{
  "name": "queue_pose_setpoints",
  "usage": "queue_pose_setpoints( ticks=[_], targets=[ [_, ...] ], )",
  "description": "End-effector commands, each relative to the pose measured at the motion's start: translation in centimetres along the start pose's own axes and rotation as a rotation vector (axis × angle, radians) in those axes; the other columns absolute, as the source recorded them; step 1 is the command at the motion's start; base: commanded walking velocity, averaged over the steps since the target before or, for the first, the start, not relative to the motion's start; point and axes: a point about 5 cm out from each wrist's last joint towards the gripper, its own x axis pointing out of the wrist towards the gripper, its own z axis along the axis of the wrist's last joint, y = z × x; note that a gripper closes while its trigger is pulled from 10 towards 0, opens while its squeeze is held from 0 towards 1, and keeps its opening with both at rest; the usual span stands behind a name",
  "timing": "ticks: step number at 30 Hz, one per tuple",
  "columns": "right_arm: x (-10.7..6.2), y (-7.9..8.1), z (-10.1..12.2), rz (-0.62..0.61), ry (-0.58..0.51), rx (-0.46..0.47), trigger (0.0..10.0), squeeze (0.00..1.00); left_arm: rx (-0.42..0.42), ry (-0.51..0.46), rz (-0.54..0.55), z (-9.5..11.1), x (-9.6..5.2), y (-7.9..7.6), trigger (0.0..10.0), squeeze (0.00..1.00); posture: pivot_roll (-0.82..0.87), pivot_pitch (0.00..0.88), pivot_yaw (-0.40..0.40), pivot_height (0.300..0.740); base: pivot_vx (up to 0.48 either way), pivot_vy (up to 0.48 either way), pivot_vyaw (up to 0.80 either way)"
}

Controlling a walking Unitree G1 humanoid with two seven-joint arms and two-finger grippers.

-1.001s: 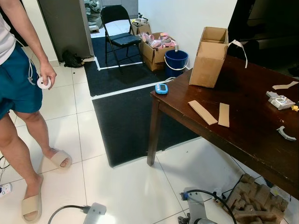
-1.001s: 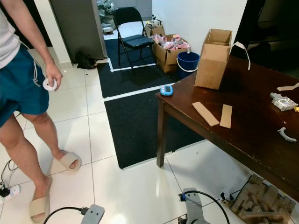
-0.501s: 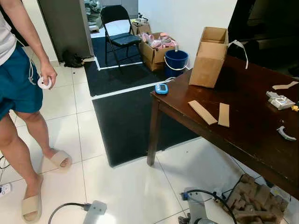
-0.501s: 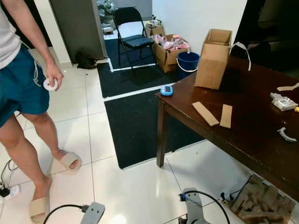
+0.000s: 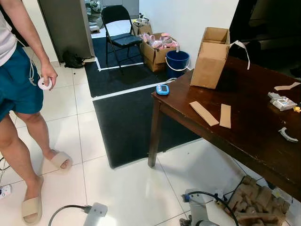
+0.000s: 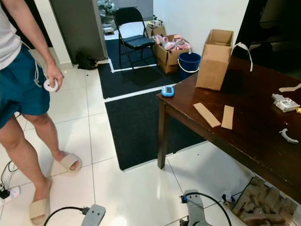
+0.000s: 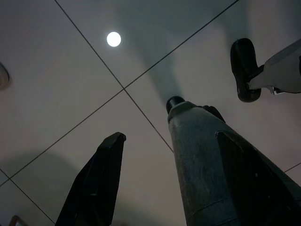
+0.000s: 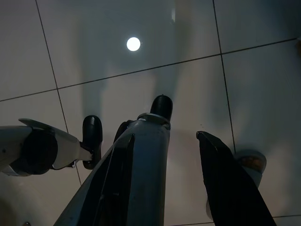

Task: Picking trash to rubbish bin

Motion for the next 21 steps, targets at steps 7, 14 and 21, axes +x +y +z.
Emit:
queue_pose_setpoints(
  ticks=[7,14,21],
  targets=[
    [-0.04,-0.03,-0.34,-0.001,0.011,-0.002,10.0,0.0,0.004,0.024,0.009,-0.77,-0.19,0.36,10.0,0.0,0.02,0.012,0.004,0.74,0.0,0.0,0.0],
    [-0.04,0.0,-0.37,-0.001,0.011,0.002,10.0,0.0,0.006,0.023,0.003,-0.8,-0.11,-0.06,10.0,0.0,0.01,0.014,0.006,0.74,0.0,0.0,0.0],
    [-0.04,0.0,-0.4,-0.002,0.01,0.006,10.0,0.0,0.008,0.025,-0.001,-0.84,-0.06,-0.32,10.0,0.0,0.01,0.014,0.007,0.74,0.0,0.0,0.0]
  ],
)
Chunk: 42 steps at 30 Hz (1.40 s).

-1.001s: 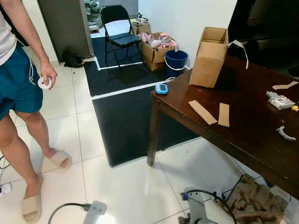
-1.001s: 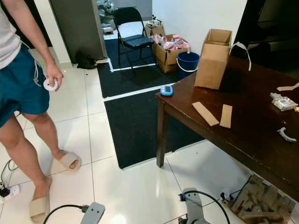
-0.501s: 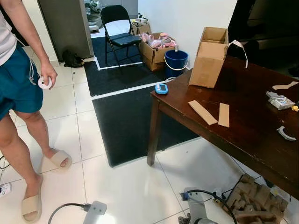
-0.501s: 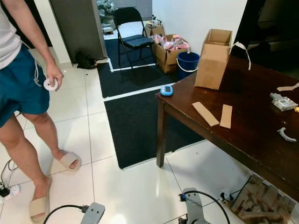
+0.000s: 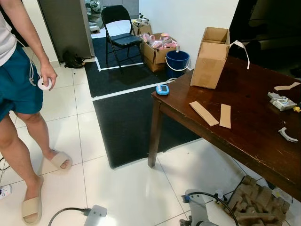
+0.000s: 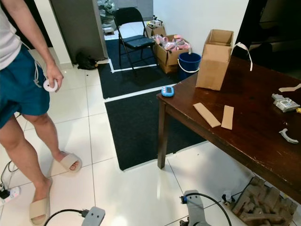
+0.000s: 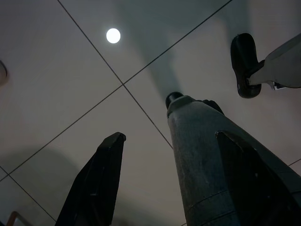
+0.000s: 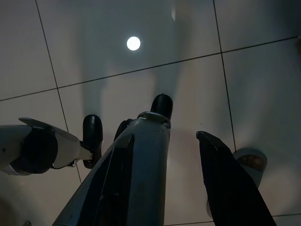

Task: Picking trash to rubbish bin

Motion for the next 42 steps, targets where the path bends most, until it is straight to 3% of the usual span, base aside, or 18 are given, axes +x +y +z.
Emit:
queue_pose_setpoints(
  ticks=[1,16,42],
  targets=[
    [-0.02,0.0,-0.24,-0.001,0.007,0.003,10.0,0.0,0.012,0.012,-0.001,-0.23,0.01,-0.17,10.0,0.0,0.01,0.014,0.007,0.74,0.0,0.0,0.0],
    [0.02,0.11,-0.12,0.0,0.005,0.007,10.0,0.0,0.013,0.016,0.011,-0.41,-0.18,0.57,10.0,0.0,0.01,0.013,0.011,0.74,0.0,0.0,0.0],
    [0.04,0.2,-0.07,0.002,0.005,-0.002,10.0,0.0,0.02,0.002,0.011,0.3,-0.06,0.54,10.0,0.0,0.01,0.008,0.011,0.74,0.0,0.0,0.0]
  ],
)
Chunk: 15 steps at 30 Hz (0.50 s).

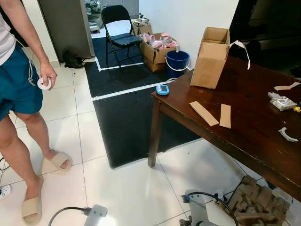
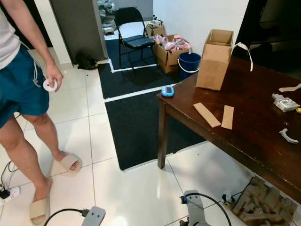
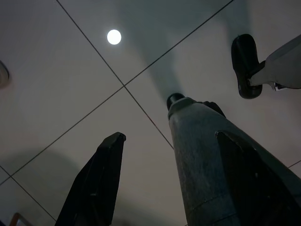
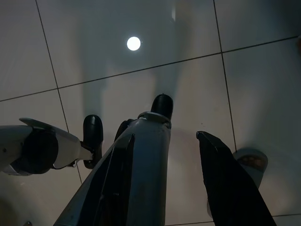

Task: Picking trash to rubbish bin

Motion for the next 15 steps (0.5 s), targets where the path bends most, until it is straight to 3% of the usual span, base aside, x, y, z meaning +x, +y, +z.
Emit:
queue_pose_setpoints(
  ticks=[1,15],
  targets=[
    [0.03,0.15,-0.07,0.002,0.006,-0.004,10.0,0.0,0.012,0.006,0.008,0.05,-0.08,0.46,10.0,0.0,0.01,0.008,0.011,0.74,0.0,0.0,0.0],
    [0.0,0.1,-0.23,0.0,0.009,-0.004,10.0,0.0,0.011,0.01,0.006,-0.09,-0.04,0.2,10.0,0.0,0.01,0.006,0.01,0.74,0.0,0.0,0.0]
  ],
)
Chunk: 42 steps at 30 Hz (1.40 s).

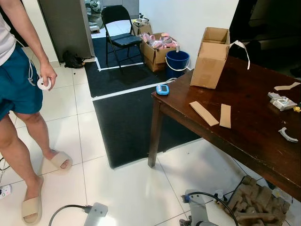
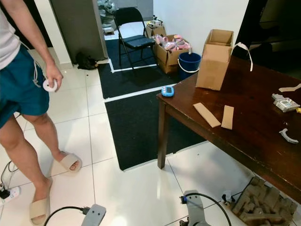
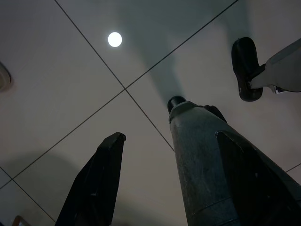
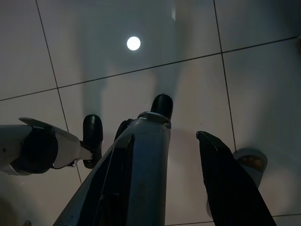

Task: Picking trash to rubbish bin

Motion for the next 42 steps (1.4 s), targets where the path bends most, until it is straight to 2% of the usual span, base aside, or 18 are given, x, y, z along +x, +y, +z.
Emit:
queue_pose_setpoints(
  ticks=[1,20,38,42],
  targets=[
    [0.0,0.09,-0.23,0.0,0.009,-0.001,10.0,0.0,0.006,0.018,0.005,-0.45,-0.09,0.15,10.0,0.0,0.01,0.006,0.01,0.74,0.0,0.0,0.0],
    [-0.02,0.02,-0.29,-0.001,0.009,0.007,10.0,0.0,-0.001,0.024,0.002,-0.82,-0.15,0.12,10.0,0.0,0.01,0.014,0.01,0.74,0.0,0.0,0.0],
    [-0.11,-0.53,0.02,-0.017,0.001,0.009,10.0,0.0,0.002,0.011,-0.007,-0.19,0.03,-0.27,10.0,0.0,-0.01,0.013,0.018,0.74,0.0,0.0,0.0],
    [-0.13,-0.51,-0.26,-0.025,-0.002,0.045,10.0,0.0,0.017,0.026,-0.012,-0.63,-0.02,-0.34,10.0,0.0,-0.02,0.015,0.027,0.74,0.0,0.0,0.0]
  ],
)
